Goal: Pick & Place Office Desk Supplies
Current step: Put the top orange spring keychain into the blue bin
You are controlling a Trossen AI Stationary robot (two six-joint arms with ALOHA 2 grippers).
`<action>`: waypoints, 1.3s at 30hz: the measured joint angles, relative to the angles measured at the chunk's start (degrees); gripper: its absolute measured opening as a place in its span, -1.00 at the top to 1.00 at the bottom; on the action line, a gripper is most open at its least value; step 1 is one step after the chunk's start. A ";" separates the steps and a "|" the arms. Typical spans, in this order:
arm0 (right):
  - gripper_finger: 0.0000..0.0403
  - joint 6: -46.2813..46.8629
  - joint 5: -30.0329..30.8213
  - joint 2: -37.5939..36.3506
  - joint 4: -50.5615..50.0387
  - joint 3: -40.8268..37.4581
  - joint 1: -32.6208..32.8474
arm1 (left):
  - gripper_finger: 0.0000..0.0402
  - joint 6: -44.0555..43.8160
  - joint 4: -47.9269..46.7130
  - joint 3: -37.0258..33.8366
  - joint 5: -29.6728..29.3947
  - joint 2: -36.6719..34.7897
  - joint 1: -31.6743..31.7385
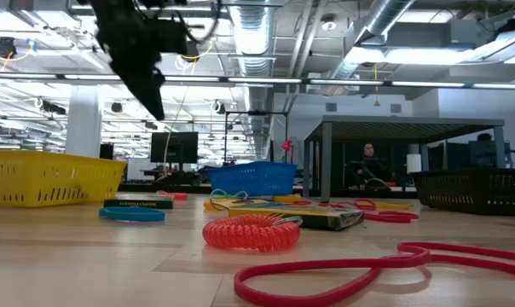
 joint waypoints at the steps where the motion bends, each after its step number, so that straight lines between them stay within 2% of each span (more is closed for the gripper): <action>1: 0.45 0.01 0.02 0.02 0.16 0.00 -0.12 | -0.09 0.04 0.25 0.00 0.01 0.69 1.29; 6: 0.45 0.01 0.02 0.02 0.83 0.00 -0.11 | -0.14 3.61 2.14 -0.07 0.12 4.28 5.24; 22: 0.45 0.01 0.19 0.04 1.53 0.00 -0.30 | -0.15 8.77 7.50 0.34 3.37 9.59 9.97; 34: 0.45 0.89 0.24 0.04 1.58 0.00 -0.71 | -0.15 11.57 7.15 3.61 4.52 19.58 12.23; 39: 0.45 1.49 1.33 0.04 1.57 0.00 -0.01 | -0.13 13.12 3.58 3.58 4.39 22.25 12.92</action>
